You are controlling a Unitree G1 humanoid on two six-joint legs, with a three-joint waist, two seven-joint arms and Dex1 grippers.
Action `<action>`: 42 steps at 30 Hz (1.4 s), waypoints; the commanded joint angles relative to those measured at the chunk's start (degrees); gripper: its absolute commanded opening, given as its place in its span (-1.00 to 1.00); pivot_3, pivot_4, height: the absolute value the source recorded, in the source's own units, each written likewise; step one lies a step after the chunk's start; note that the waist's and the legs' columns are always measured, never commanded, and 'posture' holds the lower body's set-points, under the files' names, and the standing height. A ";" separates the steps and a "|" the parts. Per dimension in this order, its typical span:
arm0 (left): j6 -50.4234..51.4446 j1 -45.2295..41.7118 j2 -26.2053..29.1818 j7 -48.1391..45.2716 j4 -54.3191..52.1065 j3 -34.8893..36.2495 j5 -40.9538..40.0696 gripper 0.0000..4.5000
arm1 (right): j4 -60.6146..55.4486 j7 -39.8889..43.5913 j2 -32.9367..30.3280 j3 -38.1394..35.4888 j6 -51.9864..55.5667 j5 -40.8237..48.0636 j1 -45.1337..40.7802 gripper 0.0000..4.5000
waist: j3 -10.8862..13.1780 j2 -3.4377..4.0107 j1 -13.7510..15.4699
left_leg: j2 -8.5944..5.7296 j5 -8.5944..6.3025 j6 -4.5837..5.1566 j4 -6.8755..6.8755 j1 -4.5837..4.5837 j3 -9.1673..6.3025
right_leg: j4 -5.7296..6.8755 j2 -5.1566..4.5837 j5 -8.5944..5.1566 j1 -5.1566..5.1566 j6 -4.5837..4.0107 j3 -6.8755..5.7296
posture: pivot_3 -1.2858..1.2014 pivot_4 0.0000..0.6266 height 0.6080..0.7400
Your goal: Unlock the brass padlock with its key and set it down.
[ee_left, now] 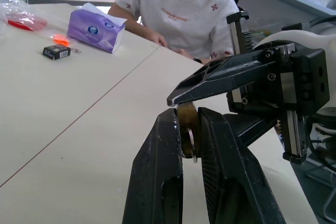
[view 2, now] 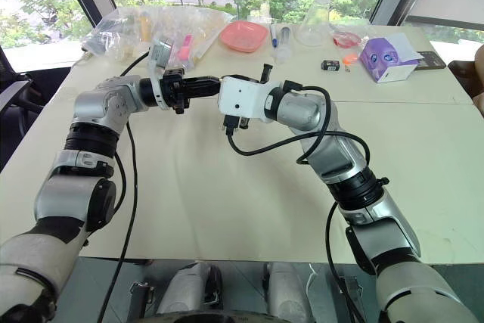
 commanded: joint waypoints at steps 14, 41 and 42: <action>7.70 3.78 1.83 0.68 -11.08 3.65 -5.76 -1.00 | -19.47 -7.57 8.66 -18.51 28.12 15.81 5.91 0.85 | 0.00 0.00 0.04 | 0.01 0.04 -0.06 0.02 0.02 -0.07 | 0.09 0.01 0.00 0.01 -0.01 -0.01 | 0.03 -0.52 0.89; 10.14 5.71 2.87 -0.62 -15.73 3.02 -7.20 -1.00 | -14.17 -10.56 3.47 -14.43 24.81 17.42 6.48 0.85 | 0.00 0.00 0.04 | -0.01 0.03 -0.05 -0.01 0.01 -0.08 | 0.05 0.00 0.00 0.01 -0.01 0.00 | 0.03 -0.52 0.89; 9.99 5.64 2.88 -0.47 -15.45 3.02 -7.07 -1.00 | -14.03 -11.01 3.38 -14.76 24.81 17.39 6.34 0.85 | 0.00 0.00 0.03 | -0.01 0.03 -0.05 0.00 0.01 -0.08 | 0.05 0.00 0.00 0.01 -0.01 0.00 | 0.03 -0.52 0.89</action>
